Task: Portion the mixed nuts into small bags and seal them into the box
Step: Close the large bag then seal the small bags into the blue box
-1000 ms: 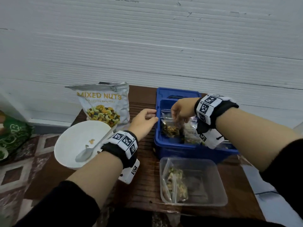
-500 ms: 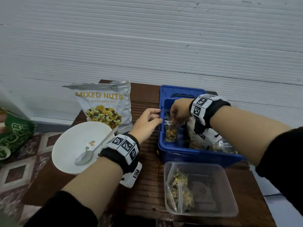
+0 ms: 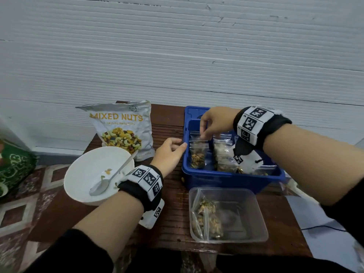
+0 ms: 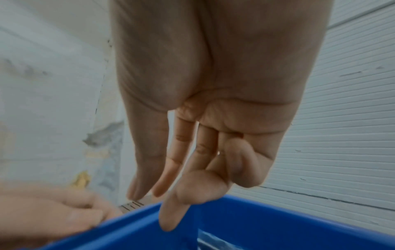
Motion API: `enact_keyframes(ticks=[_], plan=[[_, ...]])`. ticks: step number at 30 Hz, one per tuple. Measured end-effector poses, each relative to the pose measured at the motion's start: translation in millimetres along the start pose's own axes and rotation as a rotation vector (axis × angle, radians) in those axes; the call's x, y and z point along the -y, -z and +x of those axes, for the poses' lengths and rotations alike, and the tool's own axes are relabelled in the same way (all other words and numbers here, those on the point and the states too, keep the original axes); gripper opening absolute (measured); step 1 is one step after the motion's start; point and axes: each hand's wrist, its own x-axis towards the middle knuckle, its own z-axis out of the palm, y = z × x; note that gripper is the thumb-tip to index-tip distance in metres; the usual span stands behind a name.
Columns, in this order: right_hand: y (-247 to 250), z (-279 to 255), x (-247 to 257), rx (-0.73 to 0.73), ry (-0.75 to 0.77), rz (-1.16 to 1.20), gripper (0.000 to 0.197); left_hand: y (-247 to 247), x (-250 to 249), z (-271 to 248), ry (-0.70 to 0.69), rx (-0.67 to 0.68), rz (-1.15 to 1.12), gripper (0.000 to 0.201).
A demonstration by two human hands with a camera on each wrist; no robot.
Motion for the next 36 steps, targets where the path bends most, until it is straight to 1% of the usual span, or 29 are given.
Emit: enact_keyframes(ticks=[1,3,6,10,12,14,17,20,21,24,25,27,29,31,33,36], plan=[[0.1,-9.9,3.0,0.006,0.012,0.023,0.017,-1.4,0.2,-5.3,0.004,-0.011,0.013,0.013],[-3.6,-30.5,8.2,0.02,0.03,0.058,0.017,-4.0,0.5,-17.0,0.016,-0.025,0.057,0.02],[-17.0,-60.4,14.9,0.07,0.068,0.114,0.014,-6.5,-0.7,-37.6,0.038,0.005,0.099,0.028],[-48.7,-91.4,23.1,0.148,0.08,0.139,0.009,-7.5,-2.6,-59.0,0.03,0.01,0.124,0.026],[-69.8,-102.5,25.4,0.157,0.087,0.115,0.007,-6.9,-3.2,-68.2,0.032,0.013,0.129,0.025],[-91.0,-109.4,26.1,0.146,0.095,0.072,0.011,-7.2,-2.6,-76.2,0.038,0.029,0.138,0.024],[-117.5,-116.8,26.6,0.102,0.066,-0.011,0.023,-9.3,-2.0,-86.3,0.033,0.028,0.16,0.022],[-138.1,-123.7,24.7,0.061,0.049,-0.025,0.031,-12.4,-1.2,-94.3,0.034,0.006,0.137,0.021],[-144.0,-125.8,22.9,0.046,0.033,-0.017,0.03,-13.3,-0.7,-97.1,0.036,0.0,0.127,0.023],[-154.2,-130.4,17.4,-0.043,-0.021,0.02,0.017,-15.1,0.7,-104.8,0.041,0.026,0.176,0.025],[-155.0,-131.5,14.9,-0.072,-0.033,0.05,0.013,-15.2,0.8,-107.3,0.036,0.055,0.219,0.026],[-154.3,-133.7,9.8,-0.108,-0.051,0.122,0.008,-15.6,0.4,-112.3,0.014,0.155,0.282,0.028],[-152.6,-137.0,4.6,-0.139,-0.069,0.207,0.006,-16.7,-1.9,-119.9,-0.028,0.262,0.311,0.025],[-151.1,-141.5,0.8,-0.181,-0.084,0.323,0.007,-18.4,-4.0,-126.6,-0.088,0.328,0.363,0.02],[-149.8,-146.0,-2.0,-0.23,-0.091,0.426,0.012,-20.5,-4.9,-130.0,-0.143,0.344,0.425,0.018],[-148.1,-149.9,-6.3,-0.292,-0.109,0.58,0.016,-22.0,-6.4,-128.5,-0.208,0.287,0.465,0.009]])
